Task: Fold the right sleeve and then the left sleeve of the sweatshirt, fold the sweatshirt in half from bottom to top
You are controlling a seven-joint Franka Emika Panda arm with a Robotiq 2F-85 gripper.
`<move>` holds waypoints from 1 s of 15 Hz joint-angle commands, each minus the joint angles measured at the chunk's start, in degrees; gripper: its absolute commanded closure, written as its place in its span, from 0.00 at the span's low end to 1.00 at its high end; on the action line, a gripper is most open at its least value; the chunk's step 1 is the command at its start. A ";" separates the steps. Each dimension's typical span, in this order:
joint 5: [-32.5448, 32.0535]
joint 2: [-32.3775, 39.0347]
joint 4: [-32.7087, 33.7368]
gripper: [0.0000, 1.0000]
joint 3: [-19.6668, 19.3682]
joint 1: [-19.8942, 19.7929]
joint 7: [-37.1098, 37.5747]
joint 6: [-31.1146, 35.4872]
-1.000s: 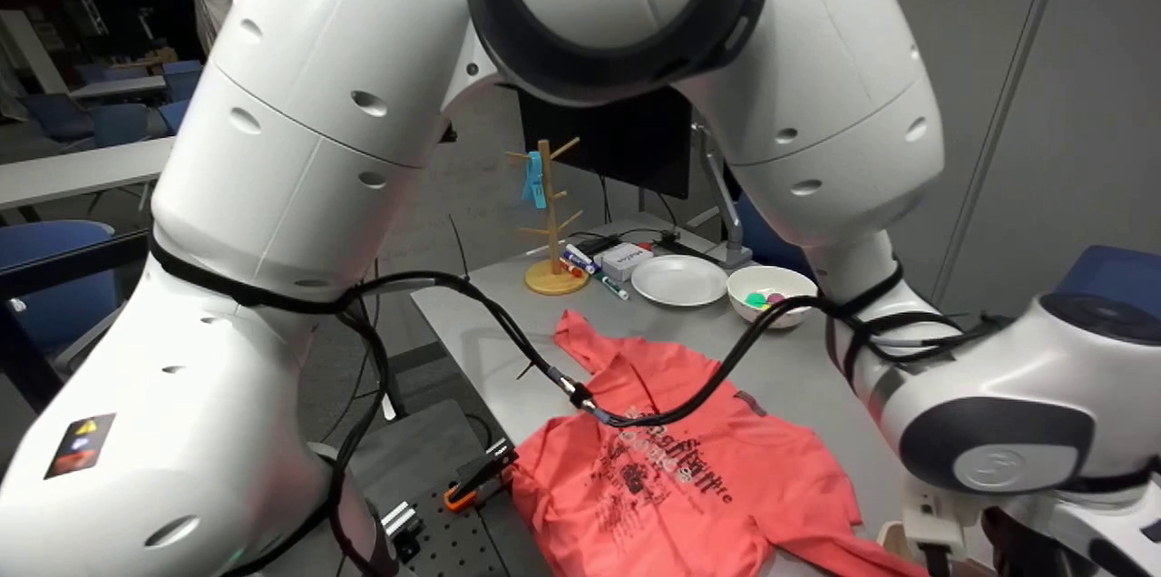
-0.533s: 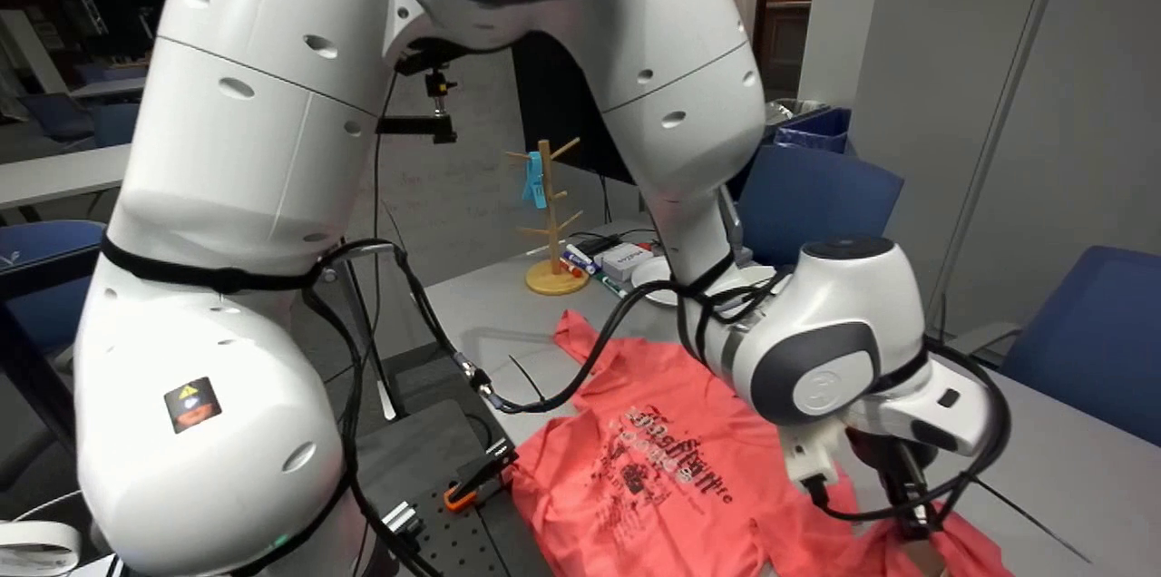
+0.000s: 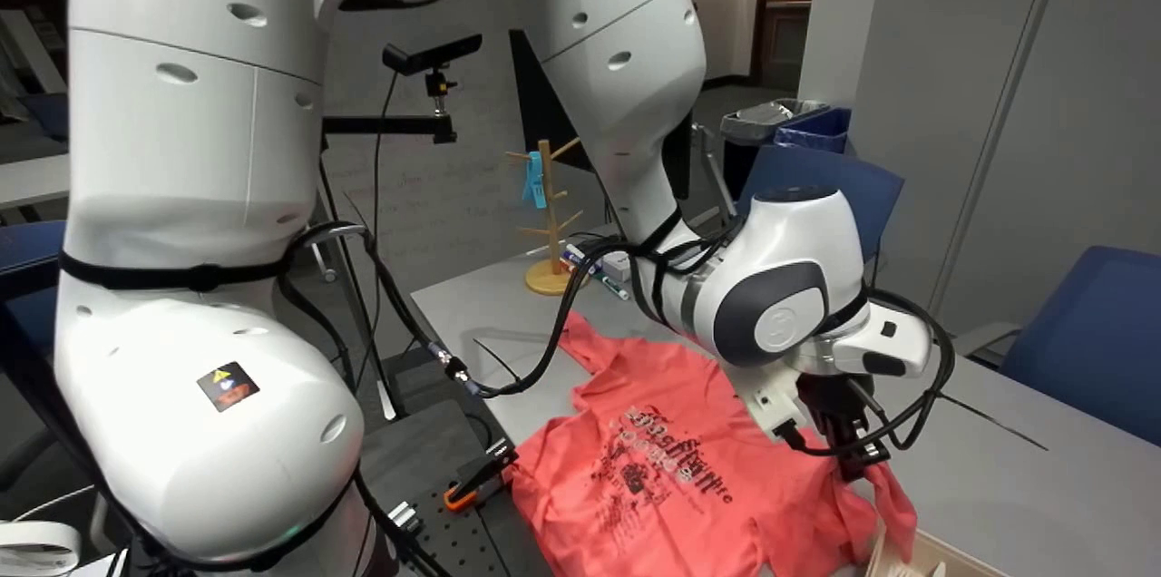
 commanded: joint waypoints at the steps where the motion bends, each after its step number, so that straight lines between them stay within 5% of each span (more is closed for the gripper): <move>1: -6.65 -7.60 -3.06 0.99 0.89 -0.65 -3.45 -5.22; 5: -12.78 -11.13 -3.58 0.99 7.78 -4.37 -5.37 -11.41; 9: -12.17 -11.82 -2.46 0.99 17.49 -9.94 -9.55 -17.98; 15: -11.86 -10.34 0.15 0.99 25.03 -13.49 -12.95 -23.63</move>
